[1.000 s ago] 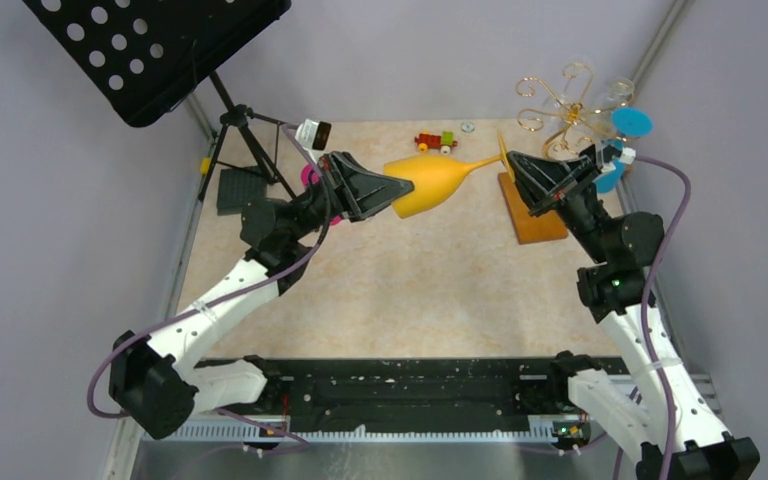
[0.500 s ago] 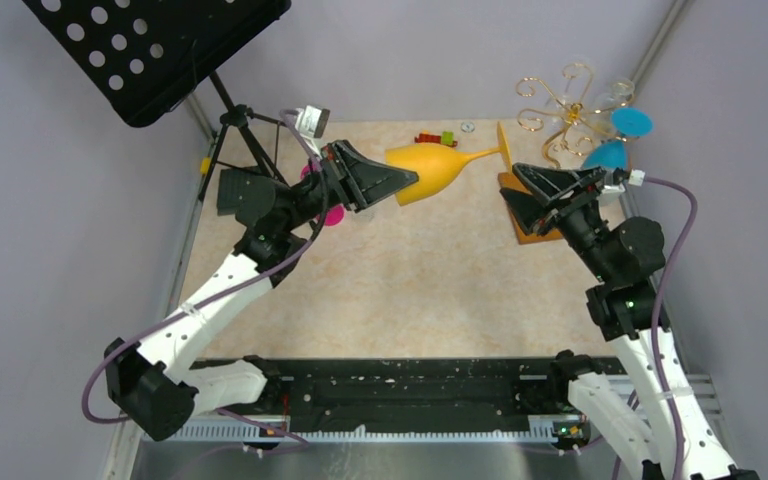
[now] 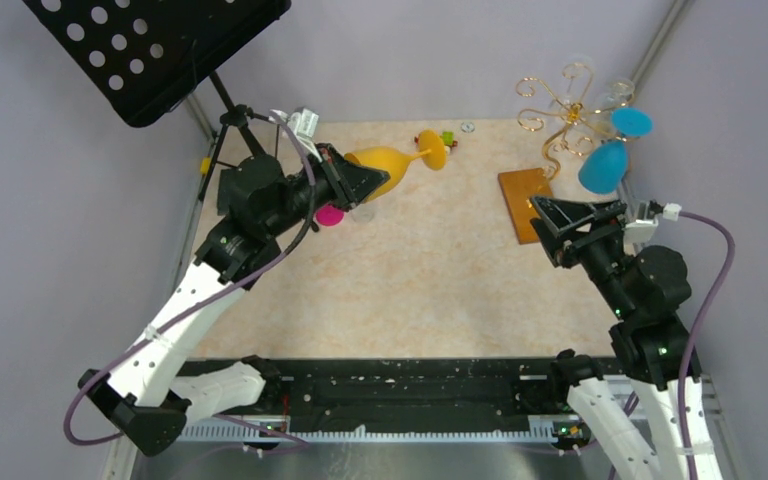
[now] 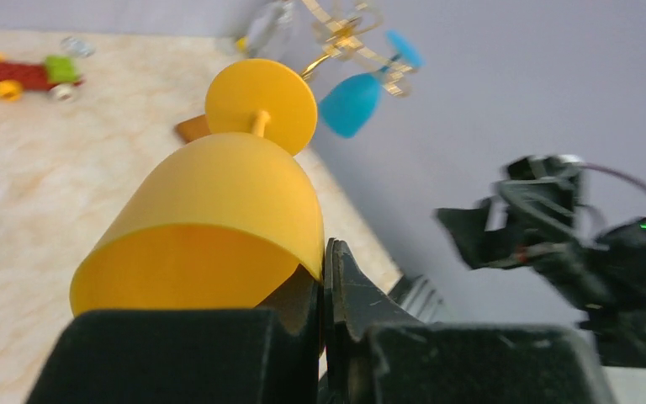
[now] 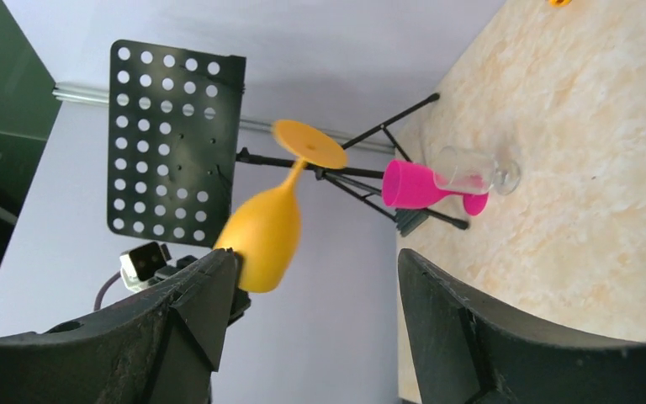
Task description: Take the wine glass off the wine glass rack
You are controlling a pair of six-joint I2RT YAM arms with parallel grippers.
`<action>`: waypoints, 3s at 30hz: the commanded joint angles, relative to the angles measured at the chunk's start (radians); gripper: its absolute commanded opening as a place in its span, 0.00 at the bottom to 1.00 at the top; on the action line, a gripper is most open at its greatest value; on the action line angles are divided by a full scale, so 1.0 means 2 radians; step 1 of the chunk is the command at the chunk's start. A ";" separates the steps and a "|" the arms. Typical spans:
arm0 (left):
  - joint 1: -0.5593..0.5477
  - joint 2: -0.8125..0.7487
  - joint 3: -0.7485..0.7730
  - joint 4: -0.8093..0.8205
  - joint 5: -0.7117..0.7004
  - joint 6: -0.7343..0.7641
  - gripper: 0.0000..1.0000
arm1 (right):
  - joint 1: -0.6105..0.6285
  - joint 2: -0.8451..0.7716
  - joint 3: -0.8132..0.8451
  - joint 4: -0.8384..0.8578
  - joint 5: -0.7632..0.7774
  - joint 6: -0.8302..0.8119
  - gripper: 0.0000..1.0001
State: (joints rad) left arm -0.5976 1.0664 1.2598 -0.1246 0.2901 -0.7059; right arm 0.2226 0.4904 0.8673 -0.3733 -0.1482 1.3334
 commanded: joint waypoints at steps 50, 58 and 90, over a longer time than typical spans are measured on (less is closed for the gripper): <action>-0.059 0.446 0.349 -0.421 -0.200 0.241 0.00 | 0.004 -0.097 0.090 -0.190 0.127 -0.171 0.76; -0.038 0.526 0.473 -0.477 -0.172 0.258 0.00 | 0.004 -0.093 0.081 -0.183 0.123 -0.172 0.76; -0.003 0.494 0.534 -0.452 -0.099 0.277 0.76 | 0.004 -0.015 0.128 -0.169 0.128 -0.249 0.79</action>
State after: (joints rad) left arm -0.6071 2.1822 2.2971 -1.0760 0.0566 -0.1623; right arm 0.2226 0.3698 1.0286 -0.7315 0.0681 0.9634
